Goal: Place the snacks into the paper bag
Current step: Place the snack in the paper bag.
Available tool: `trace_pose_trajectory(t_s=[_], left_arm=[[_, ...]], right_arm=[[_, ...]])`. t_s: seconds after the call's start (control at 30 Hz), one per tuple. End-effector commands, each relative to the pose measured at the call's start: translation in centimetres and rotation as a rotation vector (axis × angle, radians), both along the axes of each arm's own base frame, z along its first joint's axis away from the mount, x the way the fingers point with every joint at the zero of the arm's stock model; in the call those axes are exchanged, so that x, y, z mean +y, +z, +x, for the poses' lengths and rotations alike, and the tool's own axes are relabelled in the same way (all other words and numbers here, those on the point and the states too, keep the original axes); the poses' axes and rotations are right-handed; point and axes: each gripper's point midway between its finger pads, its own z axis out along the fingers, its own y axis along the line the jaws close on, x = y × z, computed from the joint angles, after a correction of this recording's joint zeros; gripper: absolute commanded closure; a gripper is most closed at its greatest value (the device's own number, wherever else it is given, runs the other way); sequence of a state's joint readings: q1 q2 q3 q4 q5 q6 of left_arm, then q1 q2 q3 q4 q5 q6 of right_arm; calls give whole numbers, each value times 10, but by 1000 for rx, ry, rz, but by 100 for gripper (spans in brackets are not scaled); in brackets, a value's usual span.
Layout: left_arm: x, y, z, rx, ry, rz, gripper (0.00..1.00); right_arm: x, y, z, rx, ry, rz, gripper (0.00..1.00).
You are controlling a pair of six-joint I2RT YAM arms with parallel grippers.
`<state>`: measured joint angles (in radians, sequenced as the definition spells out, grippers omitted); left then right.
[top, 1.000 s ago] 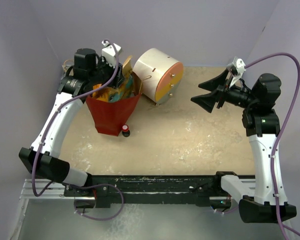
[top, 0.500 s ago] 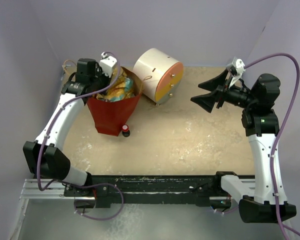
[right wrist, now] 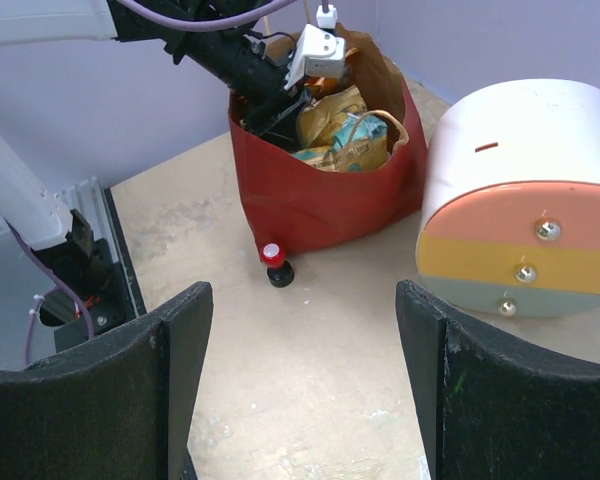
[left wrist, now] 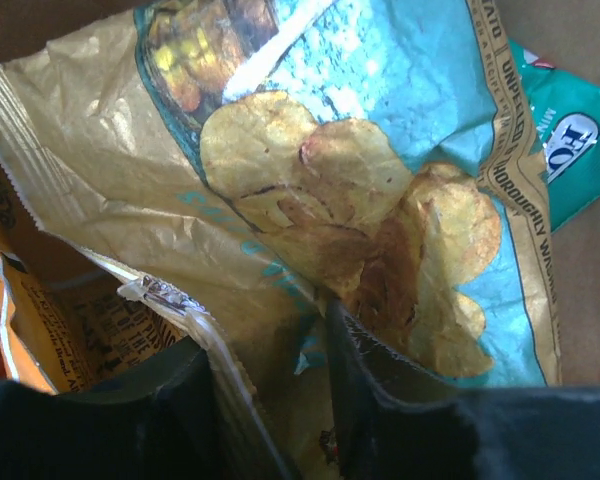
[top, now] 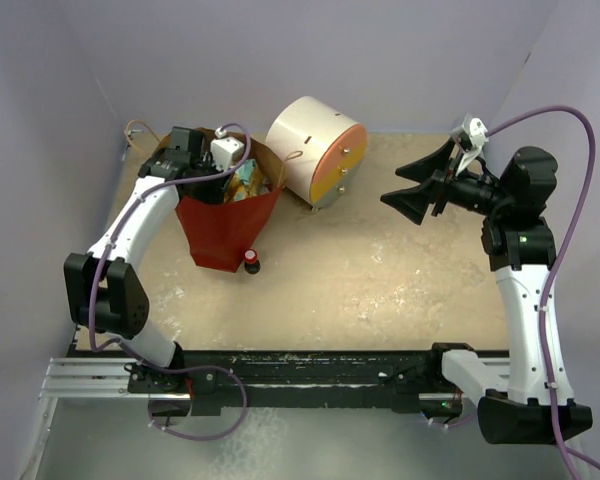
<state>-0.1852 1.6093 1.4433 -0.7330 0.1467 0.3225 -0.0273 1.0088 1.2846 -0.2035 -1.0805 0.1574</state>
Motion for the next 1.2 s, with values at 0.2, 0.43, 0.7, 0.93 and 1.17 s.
trace_pose_trajectory(t_s=[0.2, 0.43, 0.7, 0.93, 1.17], left_arm=[[5, 58, 1, -89, -8, -12, 35], [6, 106, 1, -196, 1, -27, 14], [6, 154, 10, -349, 36, -74, 10], [-7, 194, 12, -479, 22, -180, 10], [-21, 177, 2, -420, -38, -231, 25]], right_arm=[[-1, 7, 3, -40, -1, 1, 24], [0, 7, 5, -39, 2, 0, 24], [0, 7, 6, -33, 11, 3, 24], [0, 5, 7, -29, 7, 2, 24], [0, 3, 8, -31, 6, -1, 24]])
